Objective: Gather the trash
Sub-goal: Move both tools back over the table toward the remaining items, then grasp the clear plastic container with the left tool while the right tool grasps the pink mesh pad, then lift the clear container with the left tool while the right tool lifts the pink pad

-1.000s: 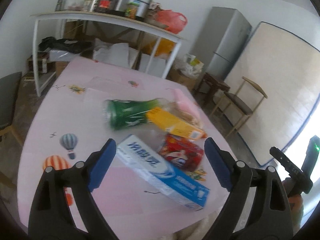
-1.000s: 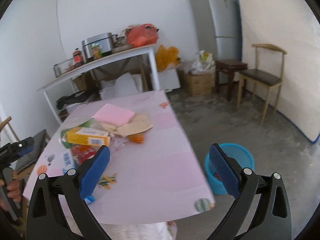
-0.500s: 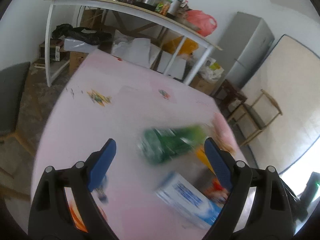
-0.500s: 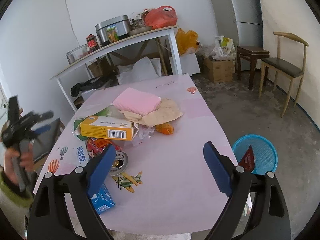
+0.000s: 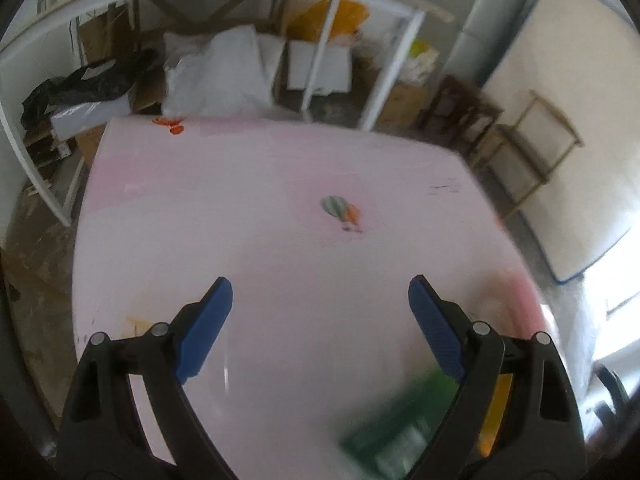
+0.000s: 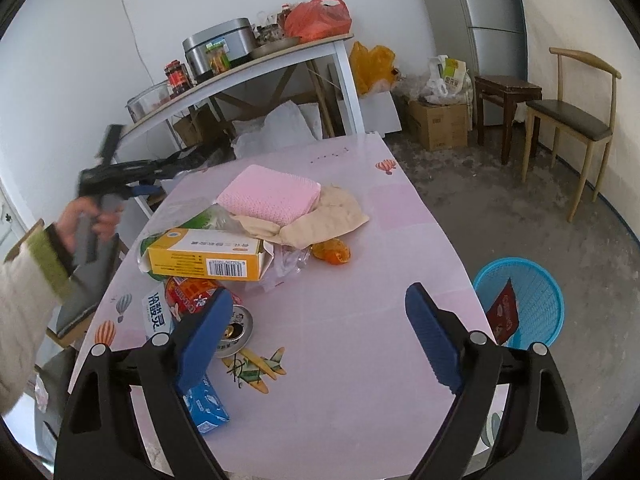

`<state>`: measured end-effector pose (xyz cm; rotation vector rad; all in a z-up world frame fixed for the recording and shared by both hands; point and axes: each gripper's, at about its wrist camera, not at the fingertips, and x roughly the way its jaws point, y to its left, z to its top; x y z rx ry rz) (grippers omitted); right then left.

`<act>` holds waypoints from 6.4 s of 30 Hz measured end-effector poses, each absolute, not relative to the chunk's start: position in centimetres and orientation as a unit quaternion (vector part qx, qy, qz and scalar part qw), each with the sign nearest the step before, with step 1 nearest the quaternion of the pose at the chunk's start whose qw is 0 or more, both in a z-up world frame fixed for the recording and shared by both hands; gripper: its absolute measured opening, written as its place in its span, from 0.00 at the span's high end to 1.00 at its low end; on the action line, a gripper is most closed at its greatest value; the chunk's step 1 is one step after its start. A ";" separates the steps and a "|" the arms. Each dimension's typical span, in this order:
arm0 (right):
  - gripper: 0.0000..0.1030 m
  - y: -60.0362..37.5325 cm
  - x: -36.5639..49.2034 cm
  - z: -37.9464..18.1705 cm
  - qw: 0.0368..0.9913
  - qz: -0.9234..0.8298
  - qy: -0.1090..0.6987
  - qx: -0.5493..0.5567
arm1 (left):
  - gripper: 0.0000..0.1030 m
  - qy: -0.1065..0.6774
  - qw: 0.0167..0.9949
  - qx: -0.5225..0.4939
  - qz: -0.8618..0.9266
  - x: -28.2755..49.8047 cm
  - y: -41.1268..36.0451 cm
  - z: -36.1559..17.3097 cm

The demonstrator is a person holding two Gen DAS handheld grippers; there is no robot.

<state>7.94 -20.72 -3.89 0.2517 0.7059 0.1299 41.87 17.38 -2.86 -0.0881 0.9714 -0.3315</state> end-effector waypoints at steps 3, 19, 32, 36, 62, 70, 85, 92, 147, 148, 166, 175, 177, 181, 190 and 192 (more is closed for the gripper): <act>0.17 -20.8 7.9 -3.8 0.929 0.057 0.345 0.119 | 0.26 0.486 0.864 -0.012 -0.129 44.4 16.0 -5.1; 0.17 -22.1 8.0 -4.2 0.923 0.067 0.348 0.150 | 0.35 0.542 0.837 -0.077 -0.007 37.5 27.5 -7.9; 0.17 -20.1 8.2 -3.5 0.920 0.080 0.356 0.141 | 0.13 0.440 0.831 0.215 -0.263 30.8 19.9 -4.3; 0.17 -19.5 8.5 -3.4 0.921 0.079 0.360 0.129 | 0.11 0.467 0.799 0.243 -0.291 32.8 18.9 -5.1; 0.17 -18.3 10.6 -4.7 0.910 0.078 0.387 0.123 | 0.11 0.545 0.787 0.089 -0.274 34.9 24.1 -7.5; 0.17 -17.7 11.2 -4.3 0.906 0.107 0.394 0.111 | 0.11 0.516 0.815 0.123 -0.232 33.0 23.5 -6.5; 0.07 -16.1 20.6 -0.6 0.889 0.262 0.375 -0.021 | 0.12 0.528 0.808 0.124 -0.232 33.8 21.5 -9.4; 0.07 -12.1 28.0 -2.0 0.852 0.310 0.405 -0.118 | 0.15 0.520 0.814 0.110 -0.233 33.3 21.5 -9.4; 0.17 -24.8 22.0 7.5 0.918 0.268 0.260 0.136 | 0.18 0.457 0.874 0.030 -0.162 31.5 20.8 -2.9; 0.17 -25.3 21.6 7.6 0.919 0.264 0.257 0.138 | 0.18 0.455 0.875 0.028 -0.161 31.5 20.6 -2.8; 0.17 -31.2 17.8 5.9 0.924 0.222 0.256 0.175 | 0.18 0.459 0.877 0.007 -0.140 33.3 18.7 -2.0; 0.17 -32.4 17.2 5.2 0.922 0.216 0.257 0.193 | 0.18 0.460 0.877 0.000 -0.139 33.6 18.3 -1.8; 0.17 -32.5 17.3 5.1 0.922 0.216 0.258 0.194 | 0.18 0.461 0.876 0.000 -0.138 33.7 18.2 -1.8; 0.17 -32.5 17.2 4.9 0.921 0.217 0.259 0.194 | 0.18 0.464 0.875 -0.002 -0.136 33.9 18.1 -2.0; 0.17 -32.4 17.2 4.8 0.921 0.217 0.259 0.194 | 0.18 0.465 0.874 -0.006 -0.139 34.0 18.1 -2.2; 0.17 -32.4 17.2 4.8 0.921 0.217 0.259 0.194 | 0.18 0.464 0.875 -0.006 -0.140 33.9 18.0 -2.1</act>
